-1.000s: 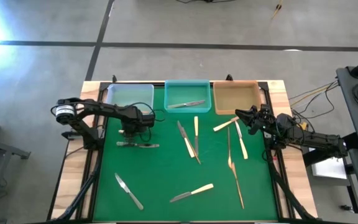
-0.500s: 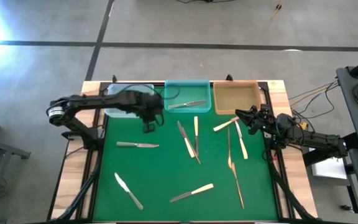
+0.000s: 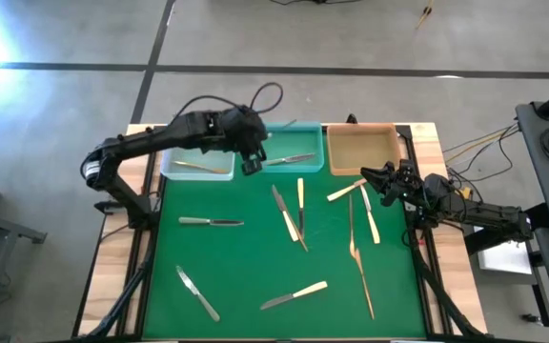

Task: Sort silverware by color (type)
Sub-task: Put the yellow table knife into the orange bin

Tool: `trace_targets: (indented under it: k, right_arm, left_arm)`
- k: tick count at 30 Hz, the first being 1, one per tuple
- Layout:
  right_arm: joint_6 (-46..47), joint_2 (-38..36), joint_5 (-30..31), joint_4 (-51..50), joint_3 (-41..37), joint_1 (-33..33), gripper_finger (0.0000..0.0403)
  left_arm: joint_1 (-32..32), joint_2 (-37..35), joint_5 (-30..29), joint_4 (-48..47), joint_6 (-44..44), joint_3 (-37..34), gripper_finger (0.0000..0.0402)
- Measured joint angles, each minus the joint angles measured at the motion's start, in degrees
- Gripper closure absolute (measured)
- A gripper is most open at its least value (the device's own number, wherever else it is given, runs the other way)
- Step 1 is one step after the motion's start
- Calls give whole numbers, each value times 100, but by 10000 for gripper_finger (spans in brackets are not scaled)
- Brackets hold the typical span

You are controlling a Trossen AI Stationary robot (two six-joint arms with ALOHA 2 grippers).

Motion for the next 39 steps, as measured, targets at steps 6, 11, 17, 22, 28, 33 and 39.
trace_targets:
  k: [6, 11, 17, 22, 28, 33, 39]
  right_arm:
    - [0, 0, 0, -1, 0, 1, 321]
    - [-2, 0, 0, -1, 0, 1, 321]
    - [-2, 0, 0, 1, 0, 1, 321]
    - [0, 0, 0, -1, 0, 1, 321]
    - [0, 0, 0, 1, -2, -1, 321]
    - [0, 0, -1, 0, 0, 1, 321]
    - [0, 0, -2, 1, -1, 0, 321]
  left_arm:
    - [349, 399, -6, -279, -347, 458, 370]
    - [627, 592, -1, -586, -572, 504, 368]
    - [891, 838, 905, -374, -492, 504, 366]
    - [1172, 1298, 1137, -278, -491, 497, 365]
    - [1300, 1792, 1333, -81, -440, 493, 364]
    - [1302, 2192, 1368, -14, -402, 810, 364]
    - [1303, 2732, 1569, -80, -354, 1651, 364]
